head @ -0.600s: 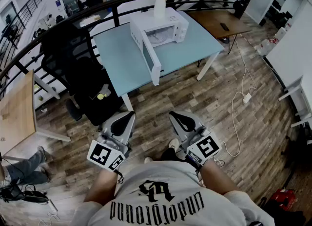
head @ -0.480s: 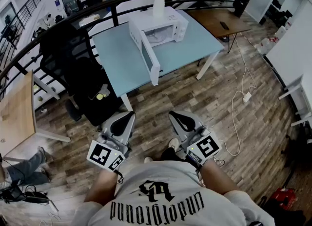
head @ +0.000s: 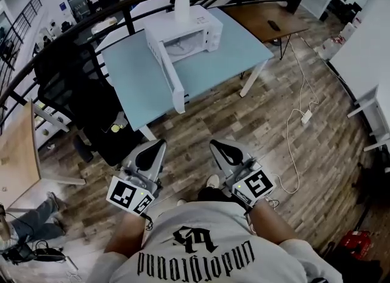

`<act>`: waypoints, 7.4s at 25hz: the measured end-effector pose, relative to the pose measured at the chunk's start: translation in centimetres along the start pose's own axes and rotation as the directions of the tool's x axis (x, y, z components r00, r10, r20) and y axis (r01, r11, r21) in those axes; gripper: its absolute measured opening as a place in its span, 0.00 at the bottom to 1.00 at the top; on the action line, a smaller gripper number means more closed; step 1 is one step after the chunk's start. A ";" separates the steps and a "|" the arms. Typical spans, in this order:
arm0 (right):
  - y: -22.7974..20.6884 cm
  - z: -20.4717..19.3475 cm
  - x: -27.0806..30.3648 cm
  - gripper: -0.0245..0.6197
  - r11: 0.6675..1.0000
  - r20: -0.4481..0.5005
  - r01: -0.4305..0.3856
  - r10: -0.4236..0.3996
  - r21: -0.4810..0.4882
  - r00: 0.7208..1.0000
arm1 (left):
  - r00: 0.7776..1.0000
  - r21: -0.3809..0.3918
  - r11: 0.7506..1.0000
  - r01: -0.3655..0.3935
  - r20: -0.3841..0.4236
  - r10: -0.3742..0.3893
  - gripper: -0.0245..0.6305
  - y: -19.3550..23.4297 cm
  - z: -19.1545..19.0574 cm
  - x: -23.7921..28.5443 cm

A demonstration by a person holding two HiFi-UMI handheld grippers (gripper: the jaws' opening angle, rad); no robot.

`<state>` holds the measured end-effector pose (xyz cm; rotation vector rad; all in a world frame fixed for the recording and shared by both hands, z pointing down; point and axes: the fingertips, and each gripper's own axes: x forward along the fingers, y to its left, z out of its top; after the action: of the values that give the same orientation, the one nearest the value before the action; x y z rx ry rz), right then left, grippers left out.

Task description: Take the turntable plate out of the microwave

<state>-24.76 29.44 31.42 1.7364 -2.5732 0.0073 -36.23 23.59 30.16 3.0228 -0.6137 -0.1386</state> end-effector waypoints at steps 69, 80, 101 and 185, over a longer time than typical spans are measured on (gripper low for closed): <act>-42.7 0.4 27.1 0.04 0.958 0.009 -0.287 0.286 0.031 0.958 | 0.953 0.051 0.952 -0.302 0.034 0.301 0.11 23.6 0.0 41.2; -48.6 -0.5 27.5 0.04 0.894 -0.015 -0.448 0.448 0.026 0.894 | 0.884 0.052 0.883 -0.466 0.059 0.463 0.11 22.8 -1.0 46.3; -49.8 -10.7 34.9 0.04 0.847 -0.165 -0.494 0.525 0.195 0.835 | 0.801 -0.014 0.801 -0.599 -0.006 0.599 0.11 30.3 -10.2 47.0; -47.9 -39.6 48.1 0.10 0.234 -0.303 0.225 0.389 0.946 0.870 | 0.723 -0.551 0.522 -0.651 -0.243 0.647 0.27 39.2 -35.7 44.7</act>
<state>2.79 -32.09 71.75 1.3056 -2.1953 2.2319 -6.90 -28.71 65.04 1.9966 -1.3538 -0.2287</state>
